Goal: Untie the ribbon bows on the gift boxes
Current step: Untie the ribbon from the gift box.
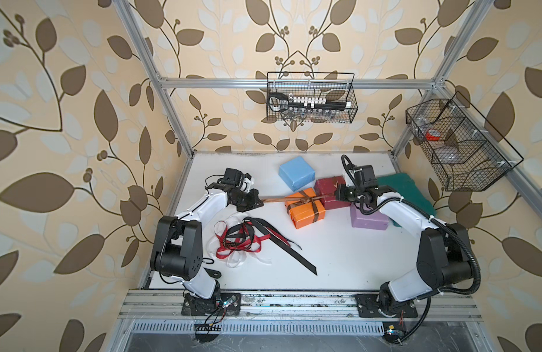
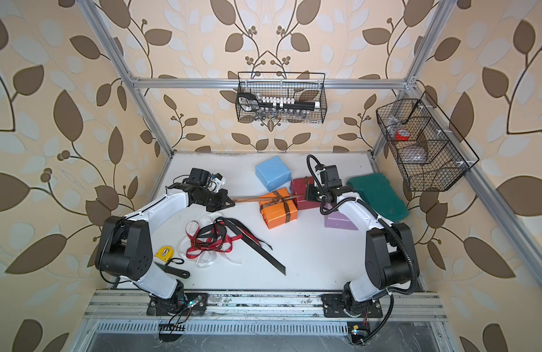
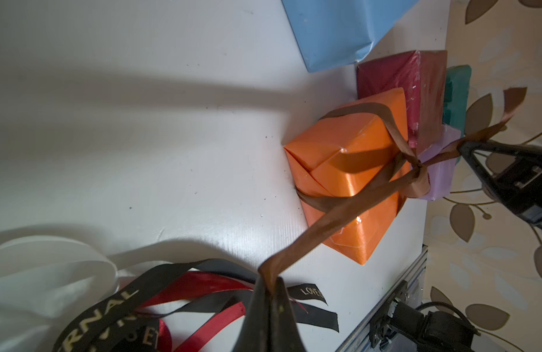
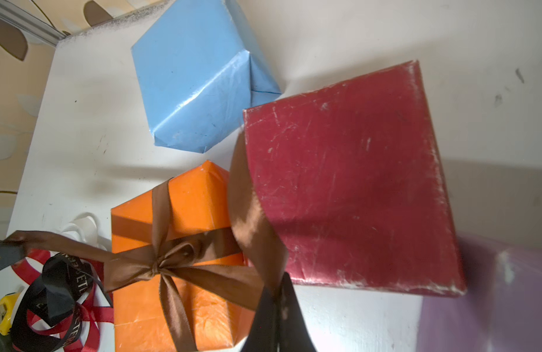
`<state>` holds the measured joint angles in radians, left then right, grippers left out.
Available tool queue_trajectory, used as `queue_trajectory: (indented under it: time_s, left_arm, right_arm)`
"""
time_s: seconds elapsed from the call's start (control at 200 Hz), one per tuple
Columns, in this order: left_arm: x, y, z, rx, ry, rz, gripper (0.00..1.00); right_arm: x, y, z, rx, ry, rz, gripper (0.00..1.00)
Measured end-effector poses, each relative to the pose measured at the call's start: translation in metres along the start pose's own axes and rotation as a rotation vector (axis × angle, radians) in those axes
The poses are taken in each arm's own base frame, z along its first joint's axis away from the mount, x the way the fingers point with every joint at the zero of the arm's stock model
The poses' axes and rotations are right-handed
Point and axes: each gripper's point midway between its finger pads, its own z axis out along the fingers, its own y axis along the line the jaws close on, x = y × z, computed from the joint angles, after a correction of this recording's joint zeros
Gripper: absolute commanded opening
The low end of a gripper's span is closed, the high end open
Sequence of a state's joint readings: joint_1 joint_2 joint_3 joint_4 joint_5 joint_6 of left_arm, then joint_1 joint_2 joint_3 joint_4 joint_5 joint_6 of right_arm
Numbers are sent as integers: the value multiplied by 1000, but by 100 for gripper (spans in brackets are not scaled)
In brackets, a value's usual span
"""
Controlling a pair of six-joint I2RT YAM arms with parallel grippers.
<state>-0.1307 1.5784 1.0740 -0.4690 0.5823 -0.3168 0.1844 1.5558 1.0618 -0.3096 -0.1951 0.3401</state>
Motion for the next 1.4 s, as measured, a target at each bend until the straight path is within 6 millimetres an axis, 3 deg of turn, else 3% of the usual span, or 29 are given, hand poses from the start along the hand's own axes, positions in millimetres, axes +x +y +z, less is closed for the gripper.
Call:
queue_trajectory:
  time_s: [0.225, 0.38, 0.54, 0.825, 0.995, 1.03, 1.055, 1.07, 1.08, 1.085, 1.095, 1.145, 1.18, 1.31, 1.4]
  left_arm:
    - [-7, 23, -27, -29, -94, -76, 0]
    - [-9, 34, -33, -36, -117, -123, 0]
    - [-9, 35, -33, -36, -119, -127, 0]
    - [-14, 36, -45, -35, -158, -130, 0]
    - [-17, 41, -48, -48, -174, -142, 0]
    - [-17, 41, -48, -46, -175, -142, 17]
    - [-18, 40, -48, -44, -175, -139, 38]
    - [-17, 40, -48, -41, -174, -138, 59]
    - [-17, 40, -48, -39, -173, -140, 84]
    - [-17, 39, -48, -38, -173, -140, 92]
    - [-17, 39, -48, -35, -172, -139, 97]
    - [-16, 37, -48, -24, -166, -140, 99]
    - [-16, 35, -47, -14, -162, -141, 99]
    - [-11, 28, -49, 6, -156, -136, 99]
    - [-2, 15, -50, 12, -149, -101, 99]
  right_arm:
    - [7, -25, -5, 48, -2, 59, 0]
    - [2, -41, -17, 75, -37, 104, 0]
    - [-6, -51, -27, 114, -73, 123, 0]
    - [-13, -94, -45, 208, -120, 203, 0]
    - [-12, -99, -47, 220, -118, 212, 0]
    - [-12, -98, -46, 215, -117, 212, 0]
    - [-12, -97, -46, 210, -115, 212, 11]
    - [-12, -97, -46, 207, -114, 212, 18]
    - [-12, -96, -46, 205, -114, 212, 27]
    - [-11, -96, -46, 203, -113, 215, 30]
    - [-11, -95, -46, 200, -113, 216, 37]
    - [-11, -94, -45, 189, -110, 218, 67]
    - [-11, -92, -46, 181, -108, 219, 72]
    - [-9, -76, -52, 120, -112, 201, 72]
    - [-4, -53, -58, 67, -107, 154, 70]
